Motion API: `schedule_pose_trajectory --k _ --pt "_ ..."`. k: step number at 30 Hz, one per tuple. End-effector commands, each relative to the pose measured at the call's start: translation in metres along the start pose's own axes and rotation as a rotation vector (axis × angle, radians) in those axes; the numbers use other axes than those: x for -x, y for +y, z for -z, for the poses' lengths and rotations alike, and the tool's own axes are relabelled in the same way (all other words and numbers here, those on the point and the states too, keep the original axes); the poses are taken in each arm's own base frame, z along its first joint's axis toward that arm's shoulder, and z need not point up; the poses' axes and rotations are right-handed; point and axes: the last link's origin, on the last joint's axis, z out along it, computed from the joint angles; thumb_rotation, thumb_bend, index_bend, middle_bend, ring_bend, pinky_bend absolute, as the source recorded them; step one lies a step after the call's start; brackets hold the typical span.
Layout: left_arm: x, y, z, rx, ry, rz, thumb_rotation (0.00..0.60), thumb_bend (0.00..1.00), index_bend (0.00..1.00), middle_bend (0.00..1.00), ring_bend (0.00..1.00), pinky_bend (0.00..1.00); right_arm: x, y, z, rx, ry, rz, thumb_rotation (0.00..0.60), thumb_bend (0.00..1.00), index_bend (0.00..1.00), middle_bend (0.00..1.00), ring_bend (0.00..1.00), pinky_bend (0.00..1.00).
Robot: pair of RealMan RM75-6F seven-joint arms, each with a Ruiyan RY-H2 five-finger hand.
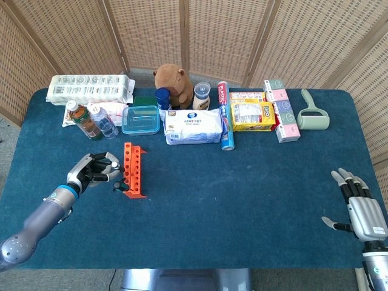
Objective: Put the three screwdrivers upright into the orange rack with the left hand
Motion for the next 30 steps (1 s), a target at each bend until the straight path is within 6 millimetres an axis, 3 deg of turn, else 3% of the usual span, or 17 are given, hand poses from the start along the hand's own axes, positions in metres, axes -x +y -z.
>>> schedule_pose_trajectory --k 1,20,26,30 --pt "0.0020 -0.0018 -0.0032 -0.009 0.005 -0.005 0.600 0.38 0.63 0.89 1.00 0.98 0.0001 0.0002 -0.0001 0.001 -0.001 -0.001 0.600 0.02 0.00 0.03 0.00 0.02" --pt "0.0002 -0.0108 -0.0107 -0.027 0.048 -0.051 0.600 0.38 0.63 0.89 1.00 0.98 0.0013 0.0000 -0.0008 0.000 -0.005 0.002 0.600 0.02 0.00 0.03 0.00 0.02" --pt "0.0031 -0.0094 -0.0109 -0.024 0.041 -0.071 0.600 0.33 0.46 0.86 1.00 0.98 0.0012 -0.0001 -0.0008 0.000 -0.005 0.002 0.600 0.02 0.00 0.03 0.00 0.02" --pt "0.0043 -0.0096 -0.0108 -0.019 0.044 -0.071 0.600 0.31 0.41 0.85 1.00 0.98 0.0009 0.0001 -0.0007 0.000 -0.004 0.002 0.600 0.02 0.00 0.03 0.00 0.02"
